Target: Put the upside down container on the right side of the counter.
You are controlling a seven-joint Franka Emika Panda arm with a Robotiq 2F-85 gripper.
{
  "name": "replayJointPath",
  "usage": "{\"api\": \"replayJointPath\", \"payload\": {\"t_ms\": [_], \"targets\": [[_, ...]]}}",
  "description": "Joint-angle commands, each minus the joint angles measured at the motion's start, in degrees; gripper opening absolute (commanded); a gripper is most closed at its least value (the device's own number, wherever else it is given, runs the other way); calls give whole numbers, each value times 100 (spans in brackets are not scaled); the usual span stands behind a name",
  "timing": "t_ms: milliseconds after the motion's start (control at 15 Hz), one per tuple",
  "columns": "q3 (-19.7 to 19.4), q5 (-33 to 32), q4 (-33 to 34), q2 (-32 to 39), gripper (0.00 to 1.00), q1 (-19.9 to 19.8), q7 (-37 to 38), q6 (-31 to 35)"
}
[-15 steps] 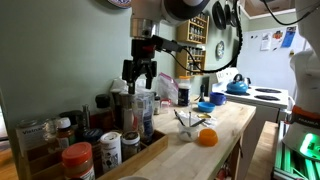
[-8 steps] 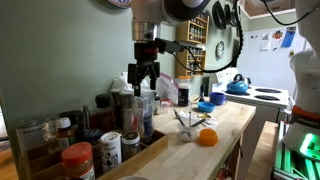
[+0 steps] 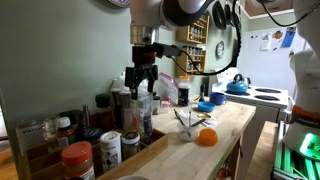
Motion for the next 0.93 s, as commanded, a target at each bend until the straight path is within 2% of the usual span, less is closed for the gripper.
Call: {"api": "replayJointPath", "payload": {"t_ms": [0,533,600,867], "targets": [[-148,-106,45,171,100,98,16,6],[-289,-195,58,283,98,211,206,204],[-302,-220,68,272,74,228,215,168],[-286,-181,18,61,66,221,120,-99]]}}
